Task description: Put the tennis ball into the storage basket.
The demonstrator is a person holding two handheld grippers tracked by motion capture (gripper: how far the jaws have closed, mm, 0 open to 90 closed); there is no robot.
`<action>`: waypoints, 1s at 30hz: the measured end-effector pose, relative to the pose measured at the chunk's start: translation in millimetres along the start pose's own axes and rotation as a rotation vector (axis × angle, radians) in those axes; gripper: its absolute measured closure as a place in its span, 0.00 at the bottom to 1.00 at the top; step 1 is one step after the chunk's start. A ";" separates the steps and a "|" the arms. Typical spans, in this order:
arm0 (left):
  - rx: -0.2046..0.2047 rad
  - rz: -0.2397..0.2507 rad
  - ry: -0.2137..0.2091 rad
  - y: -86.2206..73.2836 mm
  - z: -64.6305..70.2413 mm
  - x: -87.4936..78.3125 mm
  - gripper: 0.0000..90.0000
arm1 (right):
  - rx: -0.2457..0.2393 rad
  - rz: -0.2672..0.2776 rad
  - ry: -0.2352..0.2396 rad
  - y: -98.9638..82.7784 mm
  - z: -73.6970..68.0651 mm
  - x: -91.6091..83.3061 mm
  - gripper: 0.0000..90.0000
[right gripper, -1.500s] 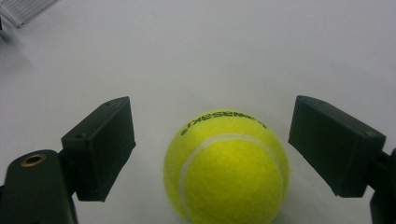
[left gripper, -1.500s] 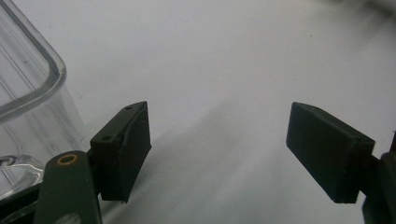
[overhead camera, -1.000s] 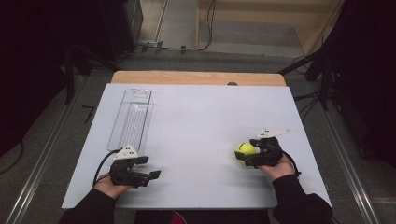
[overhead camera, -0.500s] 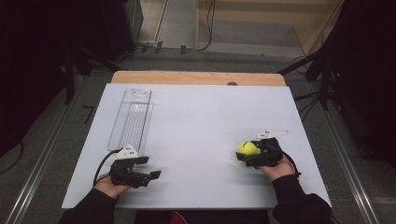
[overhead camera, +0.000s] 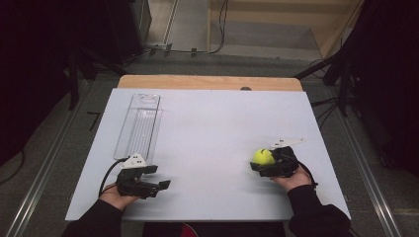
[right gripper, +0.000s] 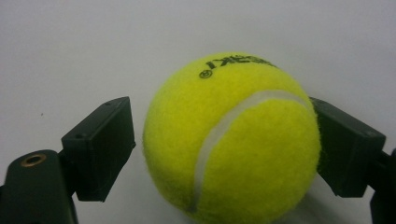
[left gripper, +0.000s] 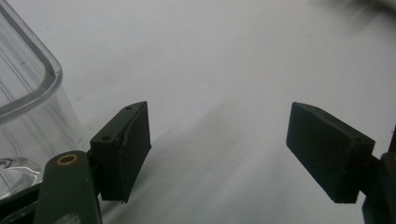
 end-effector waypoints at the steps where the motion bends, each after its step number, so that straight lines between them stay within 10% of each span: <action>1: 0.000 0.000 0.000 0.0 0.0 0.0 0.25 | 0.000 0.000 0.000 0.0 0.0 0.0 0.14; 30: -0.001 -0.001 0.001 0.1 -0.2 -0.5 0.25 | -0.046 0.023 -0.015 2.6 -1.5 -5.2 0.26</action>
Point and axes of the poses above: each handheld gripper's, and its own axes: x roughly forward along the jaws, y roughly out of its top, z roughly to its right, the point moved 3 cm from there along x, roughly forward along the jaws, and after that the axes turned 10 degrees about -y, right-handed, at the moved point
